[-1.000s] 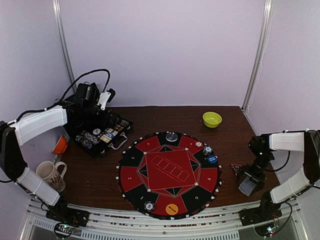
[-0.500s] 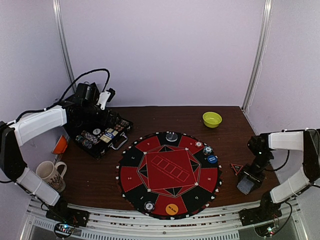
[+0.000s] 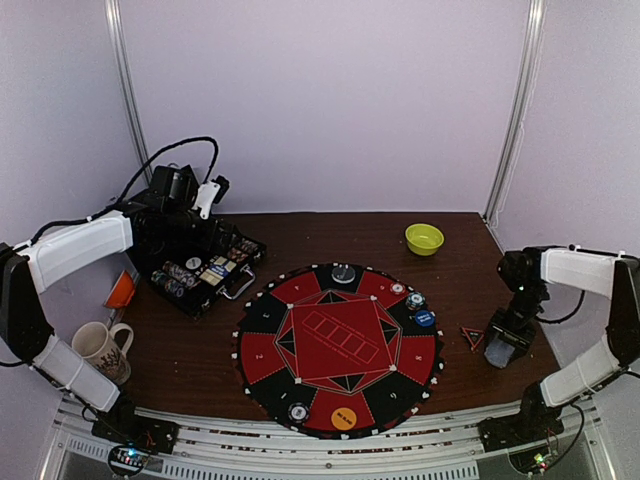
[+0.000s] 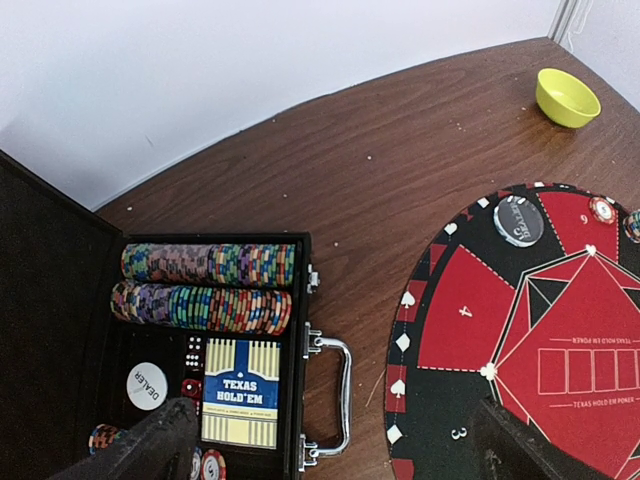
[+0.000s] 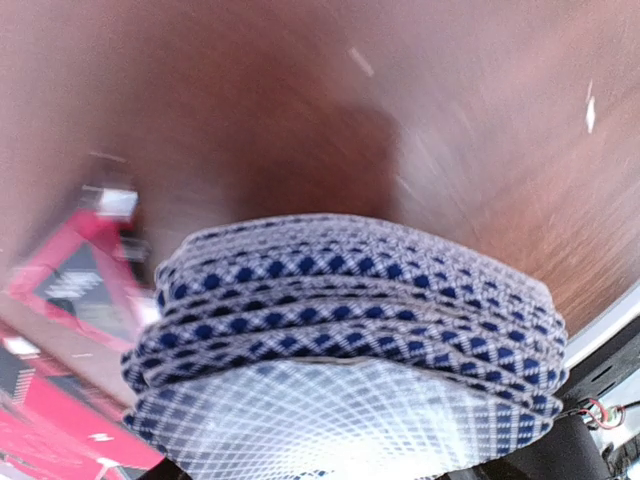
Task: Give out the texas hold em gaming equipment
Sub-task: Pick up the poker card from the corner of the board, then place the poker card in position 9.
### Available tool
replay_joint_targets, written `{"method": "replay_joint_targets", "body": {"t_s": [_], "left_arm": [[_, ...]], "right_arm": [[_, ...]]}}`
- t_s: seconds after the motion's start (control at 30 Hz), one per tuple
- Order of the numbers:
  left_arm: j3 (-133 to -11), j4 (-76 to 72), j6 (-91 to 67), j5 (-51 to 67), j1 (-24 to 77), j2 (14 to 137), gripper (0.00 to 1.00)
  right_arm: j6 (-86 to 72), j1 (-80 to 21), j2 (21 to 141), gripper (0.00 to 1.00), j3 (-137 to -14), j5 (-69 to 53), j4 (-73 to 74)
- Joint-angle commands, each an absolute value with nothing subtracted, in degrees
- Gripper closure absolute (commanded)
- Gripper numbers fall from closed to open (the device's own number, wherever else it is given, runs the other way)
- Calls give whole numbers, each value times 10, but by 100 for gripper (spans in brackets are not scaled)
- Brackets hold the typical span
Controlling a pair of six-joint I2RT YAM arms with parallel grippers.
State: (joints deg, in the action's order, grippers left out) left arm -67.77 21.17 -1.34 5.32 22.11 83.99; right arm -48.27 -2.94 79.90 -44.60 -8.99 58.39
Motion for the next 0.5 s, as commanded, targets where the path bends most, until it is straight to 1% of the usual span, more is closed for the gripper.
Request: {"method": "replay_joint_targets", "body": {"t_s": [0.0,0.17,0.23,0.33,0.47], "left_arm": [[-691,203,-5,57,214,824,2],[-691,203,-6,57,213,824,2],[-691,203,-7,57,213,826,2],[-691,204,-7,58,211,827,2],[-691,204,-9,62,211,828,2]], "right_arm": [[-454,-37,798,56,-516,-24,636],[-432,-63,812,56,-573,-26,672],[-424,-94,820,56,-607,-18,688],[-420,-150,840,56,-675,1,713],[-410,-265,881,56,-755,-1,712]]}}
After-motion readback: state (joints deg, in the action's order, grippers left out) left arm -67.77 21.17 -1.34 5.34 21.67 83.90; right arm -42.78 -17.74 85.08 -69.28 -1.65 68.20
